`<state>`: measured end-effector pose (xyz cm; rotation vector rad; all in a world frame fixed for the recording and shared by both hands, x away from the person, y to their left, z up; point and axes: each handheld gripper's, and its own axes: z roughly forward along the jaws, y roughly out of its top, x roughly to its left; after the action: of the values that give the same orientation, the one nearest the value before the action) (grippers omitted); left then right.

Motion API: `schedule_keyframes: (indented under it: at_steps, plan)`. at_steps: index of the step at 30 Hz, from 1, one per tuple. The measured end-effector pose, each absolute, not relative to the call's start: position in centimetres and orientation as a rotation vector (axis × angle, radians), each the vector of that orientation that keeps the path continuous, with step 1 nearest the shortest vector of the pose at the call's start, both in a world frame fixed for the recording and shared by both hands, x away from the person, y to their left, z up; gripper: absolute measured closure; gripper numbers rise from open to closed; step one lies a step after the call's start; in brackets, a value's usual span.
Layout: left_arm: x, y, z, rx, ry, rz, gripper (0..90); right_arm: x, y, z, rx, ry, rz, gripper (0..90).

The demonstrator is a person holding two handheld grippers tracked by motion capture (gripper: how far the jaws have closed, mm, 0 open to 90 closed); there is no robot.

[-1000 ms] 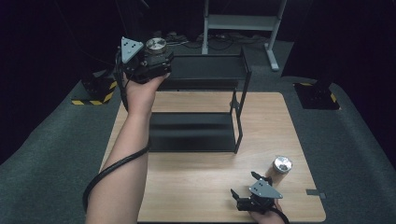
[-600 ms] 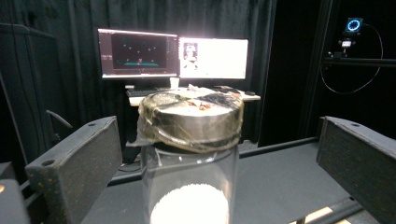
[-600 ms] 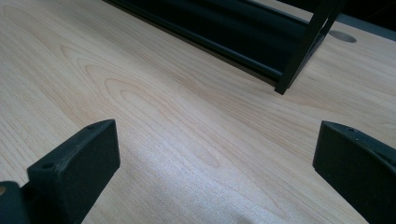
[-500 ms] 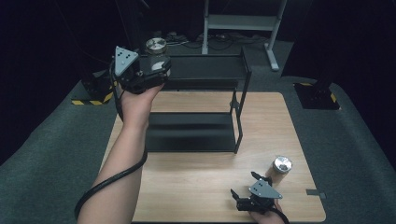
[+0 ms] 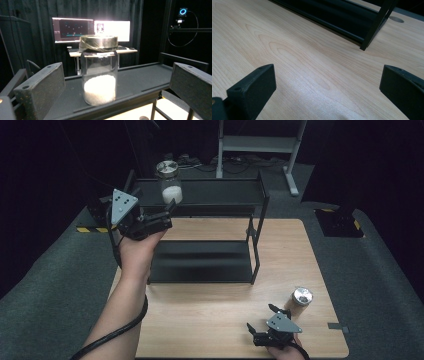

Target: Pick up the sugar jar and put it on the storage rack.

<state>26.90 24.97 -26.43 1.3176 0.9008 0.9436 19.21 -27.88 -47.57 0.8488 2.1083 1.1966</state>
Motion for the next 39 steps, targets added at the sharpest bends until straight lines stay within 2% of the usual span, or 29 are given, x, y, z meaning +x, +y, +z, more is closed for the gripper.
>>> schedule_keyframes:
  at_steps: [21, 39]
  plan:
    - [21.2, 25.8, -29.2, 1.335, 0.896, 0.975, 0.4, 19.2, -27.8, -47.5, 0.842, 2.114, 1.191, 0.0]
    - [18.0, 26.8, -35.2, 1.381, 0.926, 0.934, 0.4, 19.1, -27.7, -47.6, 0.832, 2.110, 1.187, 0.0]
